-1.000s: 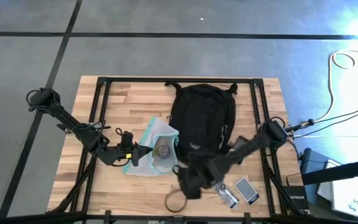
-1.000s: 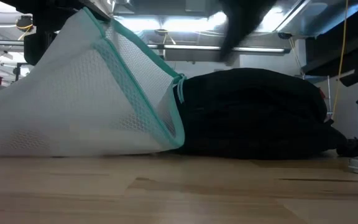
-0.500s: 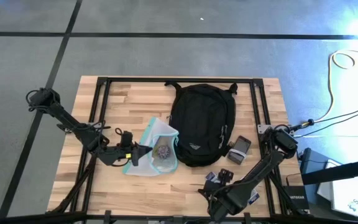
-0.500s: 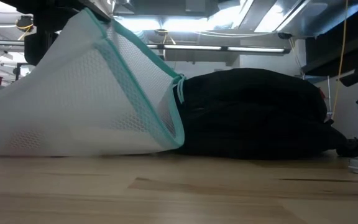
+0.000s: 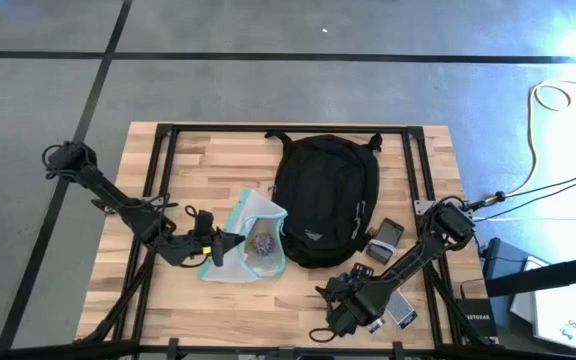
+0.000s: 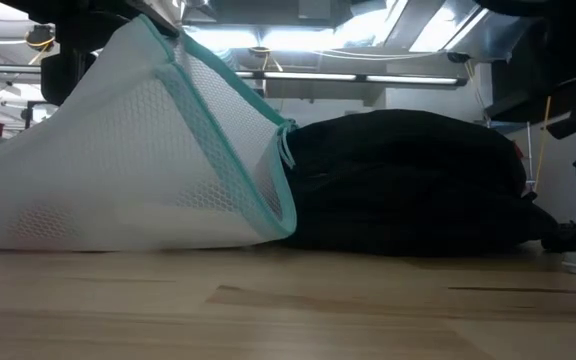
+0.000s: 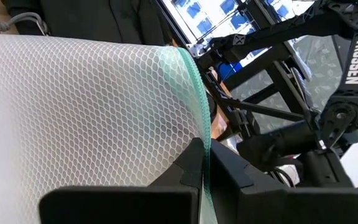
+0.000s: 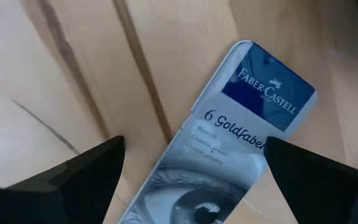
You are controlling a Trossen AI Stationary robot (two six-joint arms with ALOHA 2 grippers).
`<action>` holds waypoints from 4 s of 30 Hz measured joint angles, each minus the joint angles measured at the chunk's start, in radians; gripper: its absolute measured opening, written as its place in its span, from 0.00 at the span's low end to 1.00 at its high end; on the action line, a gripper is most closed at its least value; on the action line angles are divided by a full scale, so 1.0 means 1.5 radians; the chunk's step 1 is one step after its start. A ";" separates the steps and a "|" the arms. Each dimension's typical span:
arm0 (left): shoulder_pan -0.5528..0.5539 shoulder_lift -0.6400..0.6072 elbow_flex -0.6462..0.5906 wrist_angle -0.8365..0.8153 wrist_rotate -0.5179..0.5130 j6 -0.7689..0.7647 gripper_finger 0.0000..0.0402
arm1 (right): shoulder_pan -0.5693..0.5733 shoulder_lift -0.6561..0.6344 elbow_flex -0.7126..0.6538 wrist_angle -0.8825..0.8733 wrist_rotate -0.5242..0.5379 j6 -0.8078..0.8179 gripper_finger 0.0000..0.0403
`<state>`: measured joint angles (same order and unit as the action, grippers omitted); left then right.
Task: Unpack backpack
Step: Put the gray pencil box into the transparent zipper bag
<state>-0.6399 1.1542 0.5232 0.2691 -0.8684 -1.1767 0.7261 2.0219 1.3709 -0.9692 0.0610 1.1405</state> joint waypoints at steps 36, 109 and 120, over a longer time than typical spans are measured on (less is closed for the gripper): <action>0.000 0.000 0.000 -0.003 0.000 -0.001 0.00 | 0.073 -0.141 -0.208 0.156 0.028 0.214 0.92; 0.001 0.000 0.000 -0.003 -0.007 0.000 0.00 | 0.074 -0.146 -0.215 0.070 0.066 0.252 0.72; 0.001 0.000 0.000 -0.003 -0.007 0.002 0.00 | 0.074 -0.148 -0.225 0.077 0.062 0.247 0.72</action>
<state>-0.6388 1.1542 0.5232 0.2642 -0.8795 -1.1736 0.8371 1.8000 1.0340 -0.8539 0.1543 1.5115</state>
